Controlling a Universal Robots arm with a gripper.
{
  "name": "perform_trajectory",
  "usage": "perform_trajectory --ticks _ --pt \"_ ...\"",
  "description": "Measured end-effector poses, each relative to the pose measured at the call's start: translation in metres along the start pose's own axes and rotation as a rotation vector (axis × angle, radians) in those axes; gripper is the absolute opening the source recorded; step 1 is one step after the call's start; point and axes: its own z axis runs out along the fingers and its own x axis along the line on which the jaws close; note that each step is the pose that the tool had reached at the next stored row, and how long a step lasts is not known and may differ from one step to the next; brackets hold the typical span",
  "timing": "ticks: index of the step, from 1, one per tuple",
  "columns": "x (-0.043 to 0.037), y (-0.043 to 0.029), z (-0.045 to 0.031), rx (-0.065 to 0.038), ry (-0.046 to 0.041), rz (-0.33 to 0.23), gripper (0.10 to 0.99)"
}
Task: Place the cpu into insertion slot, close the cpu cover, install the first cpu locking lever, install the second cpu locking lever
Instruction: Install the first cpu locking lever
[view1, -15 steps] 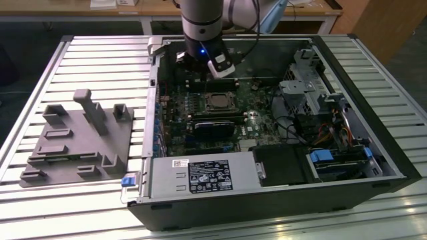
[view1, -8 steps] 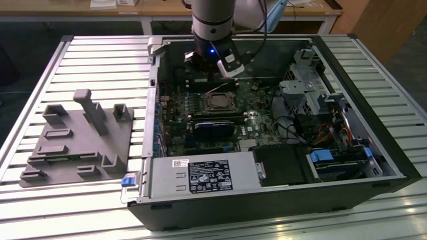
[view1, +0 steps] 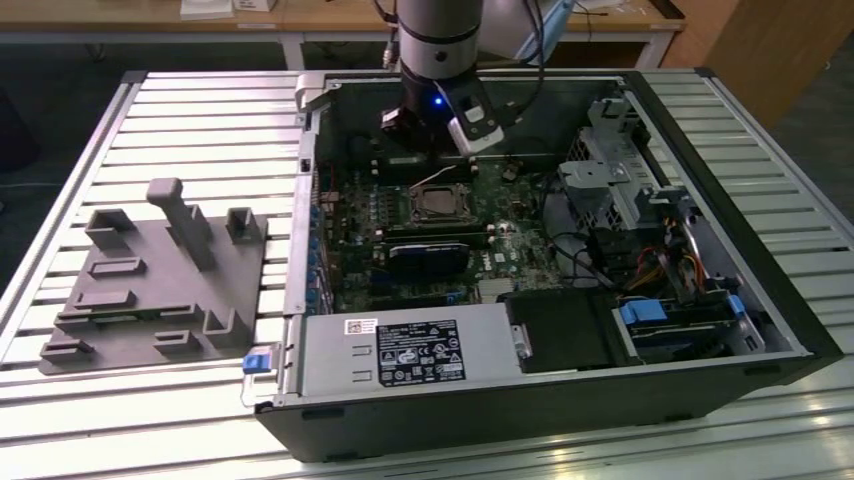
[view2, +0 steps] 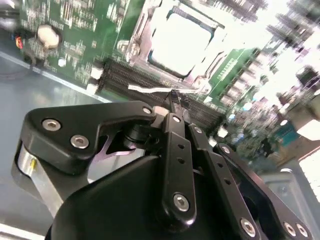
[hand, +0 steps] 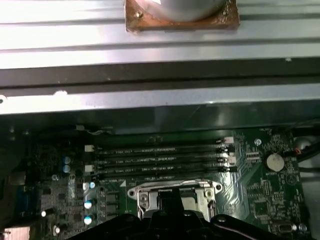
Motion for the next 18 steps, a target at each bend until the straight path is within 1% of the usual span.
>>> perform_trajectory --ticks 1,2,3,5,7,8,9,12,15,18 --pt "0.0000 0.0000 0.0002 0.006 -0.0021 0.001 0.106" --pt "0.0001 -0.0001 0.0006 0.009 -0.0068 0.001 0.106" --pt "0.0001 -0.0002 0.0008 0.010 -0.0140 0.000 0.106" --pt "0.0001 -0.0003 0.0012 0.011 -0.0321 0.000 0.106" --pt "0.0003 -0.0004 0.0019 0.009 -0.0512 -0.001 0.106" --pt "0.0004 -0.0005 0.0024 0.009 -0.0567 0.000 0.106" --pt "0.0006 -0.0006 0.0027 0.007 -0.0597 0.000 0.106" --pt "0.0012 -0.0008 0.0038 -0.006 -0.0655 0.001 0.106" --pt "0.0022 -0.0011 0.0046 -0.026 -0.0715 0.002 0.106" --pt "0.0032 -0.0013 0.0055 -0.038 -0.0819 0.001 0.106"
